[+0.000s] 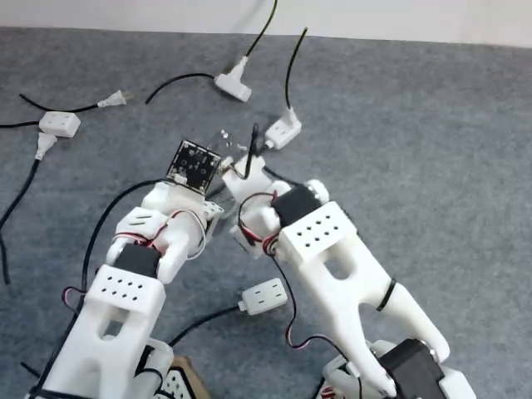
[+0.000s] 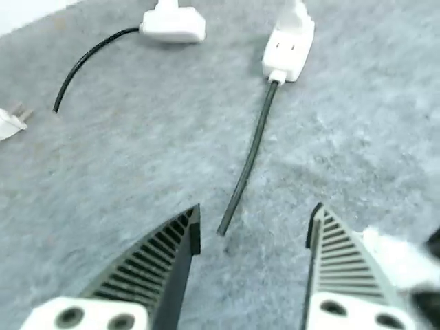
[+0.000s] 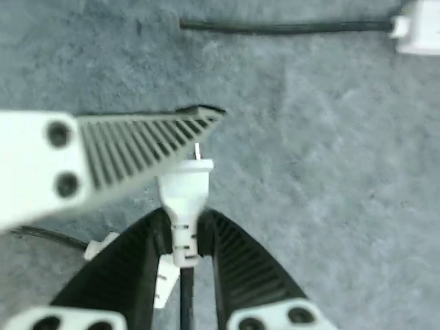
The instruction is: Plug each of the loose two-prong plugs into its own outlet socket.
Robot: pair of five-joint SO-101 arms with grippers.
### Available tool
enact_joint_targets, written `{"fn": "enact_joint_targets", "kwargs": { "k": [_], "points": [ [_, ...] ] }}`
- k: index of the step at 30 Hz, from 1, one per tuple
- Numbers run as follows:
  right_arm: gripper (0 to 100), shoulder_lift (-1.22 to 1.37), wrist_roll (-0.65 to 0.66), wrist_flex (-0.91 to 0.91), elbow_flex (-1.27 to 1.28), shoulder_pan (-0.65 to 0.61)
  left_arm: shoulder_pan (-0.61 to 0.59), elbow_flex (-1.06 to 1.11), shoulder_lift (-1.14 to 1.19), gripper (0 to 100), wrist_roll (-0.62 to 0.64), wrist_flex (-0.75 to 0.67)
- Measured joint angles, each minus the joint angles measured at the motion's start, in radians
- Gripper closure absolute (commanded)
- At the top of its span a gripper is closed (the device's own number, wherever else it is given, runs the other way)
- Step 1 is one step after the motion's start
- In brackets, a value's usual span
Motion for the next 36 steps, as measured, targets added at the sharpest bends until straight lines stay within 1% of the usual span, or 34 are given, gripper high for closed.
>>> {"fn": "enact_joint_targets", "kwargs": {
  "k": [7,21,26,31,36],
  "points": [
    [99.0,0.0,0.003,0.055,-0.074,0.014,0.0,-0.008,0.002,74,-0.002,0.0],
    [99.0,0.002,0.003,0.055,-0.095,0.015,-0.002,0.006,0.0,74,-0.005,-0.002],
    [99.0,0.002,0.003,0.068,-0.095,0.015,0.034,0.021,0.0,74,-0.005,-0.002],
    [99.0,-0.008,0.0,0.064,-0.166,0.025,0.068,0.055,0.018,74,-0.012,0.008],
    [99.0,-0.008,0.0,0.064,-0.181,0.026,0.087,0.064,0.018,74,-0.012,0.009]
  ]
}}
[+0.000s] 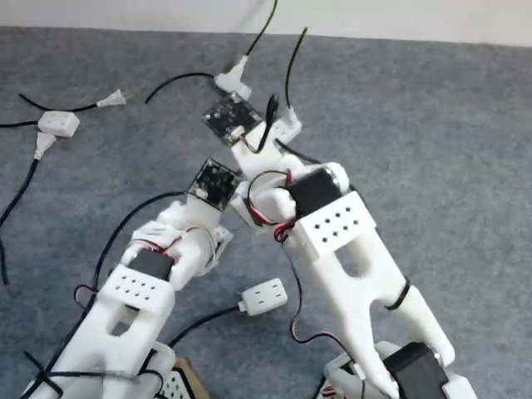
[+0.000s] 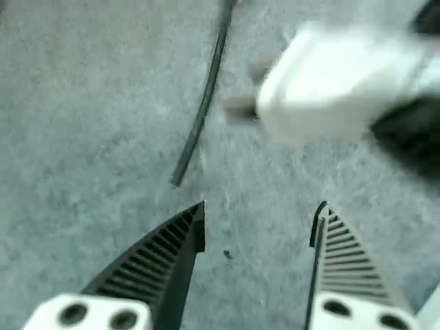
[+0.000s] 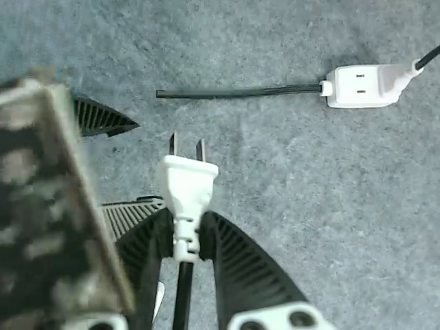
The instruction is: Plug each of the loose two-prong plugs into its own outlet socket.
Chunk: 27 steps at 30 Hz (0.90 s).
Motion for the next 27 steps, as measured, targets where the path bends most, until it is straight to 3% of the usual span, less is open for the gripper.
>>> {"fn": "enact_joint_targets", "kwargs": {
  "k": [16,27],
  "points": [
    [99.0,-0.002,0.044,0.005,0.172,0.029,-0.219,-0.092,0.0,74,0.012,0.0],
    [99.0,-0.002,0.06,-0.018,0.184,-0.092,-0.198,-0.126,0.0,74,0.025,0.0]
  ]
}}
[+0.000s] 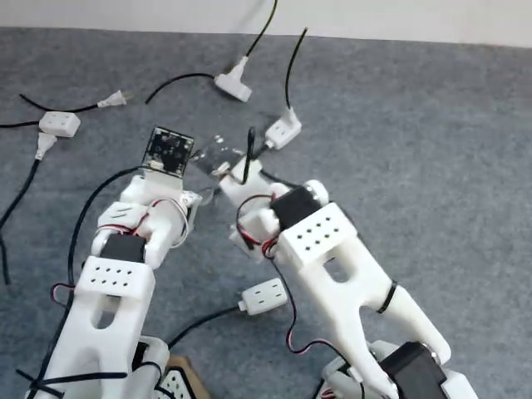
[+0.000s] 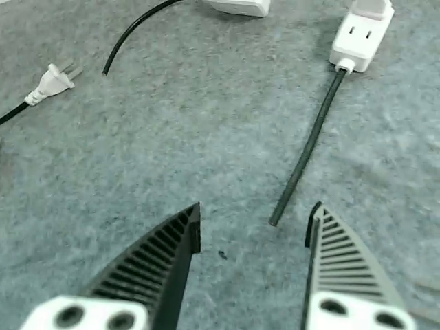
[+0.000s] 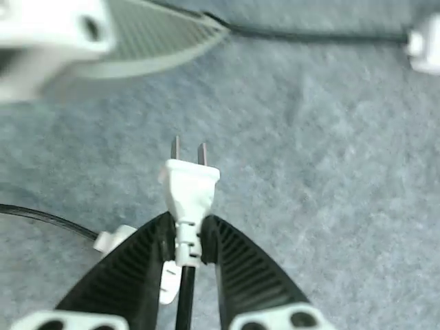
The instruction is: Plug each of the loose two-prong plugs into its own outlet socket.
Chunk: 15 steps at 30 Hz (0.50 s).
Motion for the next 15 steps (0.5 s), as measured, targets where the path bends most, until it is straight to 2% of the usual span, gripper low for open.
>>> {"fn": "enact_joint_targets", "kwargs": {
  "k": [7,15],
  "points": [
    [99.0,-0.087,0.021,-0.002,0.003,-0.031,0.002,-0.009,-0.012,74,0.0,0.0],
    [99.1,-0.118,0.087,0.026,0.003,-0.064,0.074,-0.009,-0.015,74,0.031,0.026]
  ]
}}
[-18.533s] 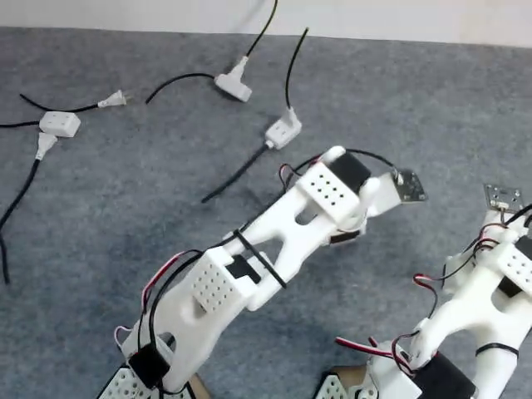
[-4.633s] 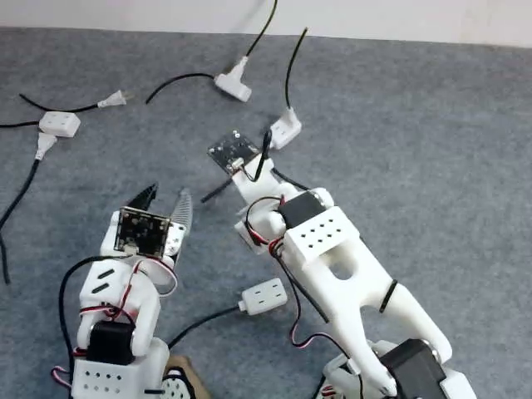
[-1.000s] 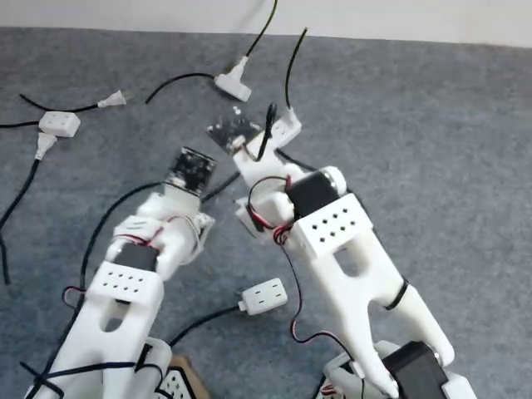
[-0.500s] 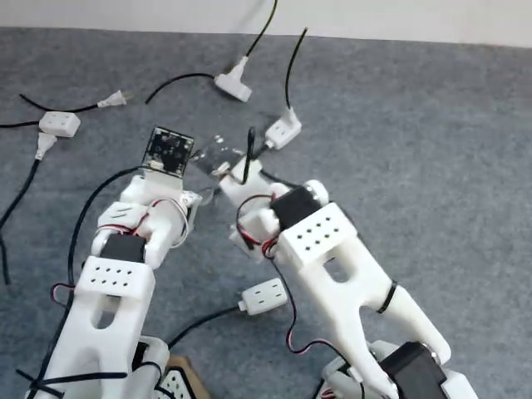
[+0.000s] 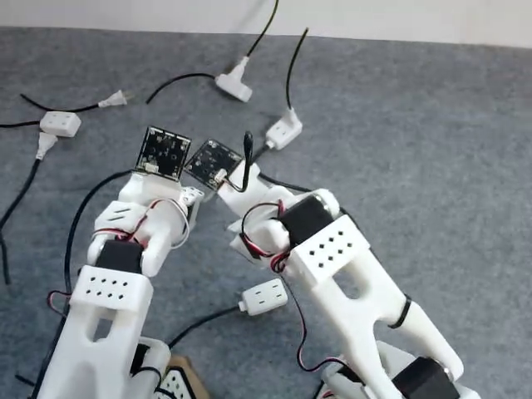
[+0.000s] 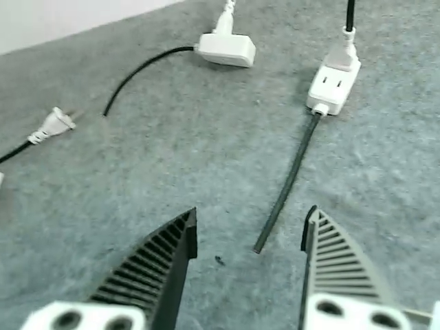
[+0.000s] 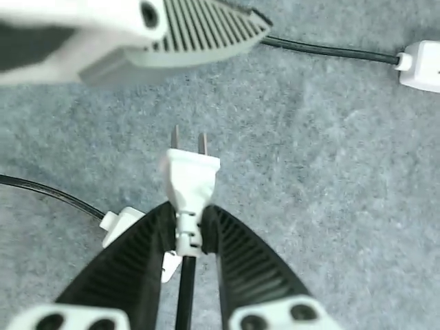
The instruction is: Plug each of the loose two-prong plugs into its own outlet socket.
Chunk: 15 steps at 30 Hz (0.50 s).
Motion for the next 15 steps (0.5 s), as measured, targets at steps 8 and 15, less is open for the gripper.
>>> {"fn": "enact_joint_targets", "kwargs": {
  "k": [8,15],
  "points": [
    [99.1,-0.003,0.002,0.003,0.003,-0.003,0.051,0.012,-0.002,74,0.009,0.057],
    [99.1,-0.04,-0.02,-0.009,0.021,-0.003,0.066,0.015,-0.002,74,0.038,0.077]
  ]
}}
